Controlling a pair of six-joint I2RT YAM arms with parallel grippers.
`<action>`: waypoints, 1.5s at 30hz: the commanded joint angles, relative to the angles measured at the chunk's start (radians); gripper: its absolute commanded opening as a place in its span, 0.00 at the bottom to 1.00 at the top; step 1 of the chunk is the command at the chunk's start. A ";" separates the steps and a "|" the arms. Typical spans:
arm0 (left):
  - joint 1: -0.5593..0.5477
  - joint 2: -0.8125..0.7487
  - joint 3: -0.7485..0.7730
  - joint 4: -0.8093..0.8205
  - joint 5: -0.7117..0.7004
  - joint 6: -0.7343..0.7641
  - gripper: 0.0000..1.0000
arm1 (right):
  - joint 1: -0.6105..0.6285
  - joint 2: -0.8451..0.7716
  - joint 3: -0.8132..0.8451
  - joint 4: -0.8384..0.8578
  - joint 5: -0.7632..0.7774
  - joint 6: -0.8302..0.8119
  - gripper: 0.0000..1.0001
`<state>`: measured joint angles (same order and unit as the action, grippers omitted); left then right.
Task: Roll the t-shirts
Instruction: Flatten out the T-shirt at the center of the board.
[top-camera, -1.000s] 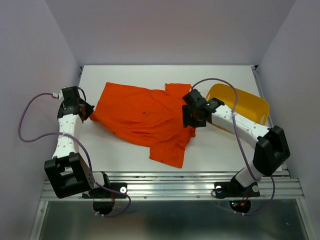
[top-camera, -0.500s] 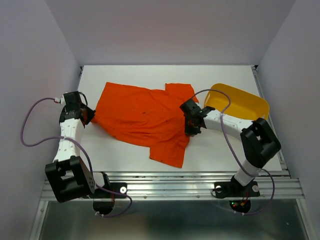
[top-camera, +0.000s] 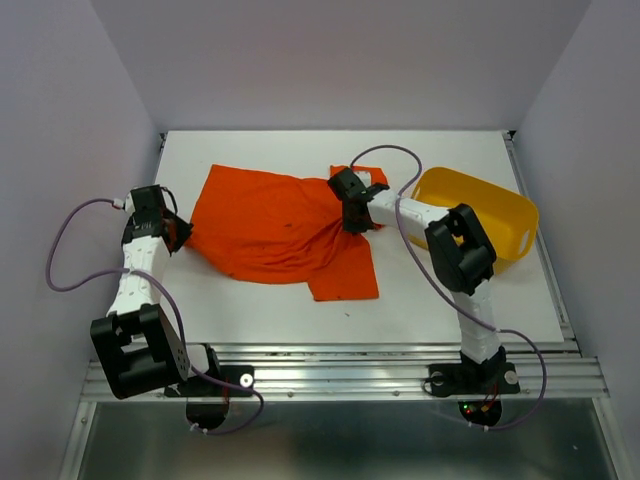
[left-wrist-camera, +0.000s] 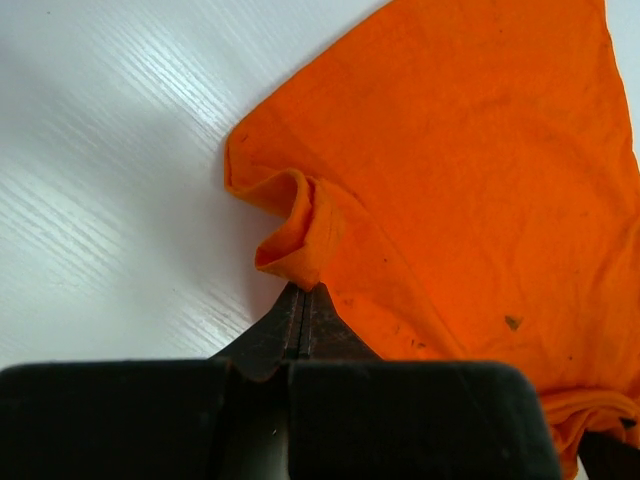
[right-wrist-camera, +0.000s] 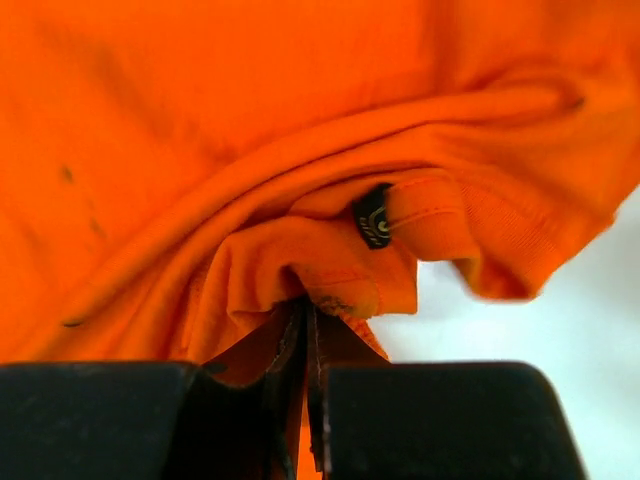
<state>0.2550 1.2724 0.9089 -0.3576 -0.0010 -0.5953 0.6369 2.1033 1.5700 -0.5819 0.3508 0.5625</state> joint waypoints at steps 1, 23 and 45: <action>-0.011 0.022 0.007 0.040 0.033 0.009 0.00 | -0.051 0.161 0.178 -0.021 0.071 -0.094 0.08; -0.031 -0.022 0.047 0.003 0.036 0.029 0.00 | -0.051 -0.317 -0.138 -0.021 -0.105 -0.047 0.73; -0.034 -0.048 0.061 -0.035 0.029 0.054 0.00 | -0.051 -0.258 -0.415 0.162 -0.145 -0.038 0.52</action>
<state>0.2241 1.2648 0.9173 -0.3798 0.0273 -0.5652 0.5835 1.8107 1.1469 -0.4911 0.2226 0.5240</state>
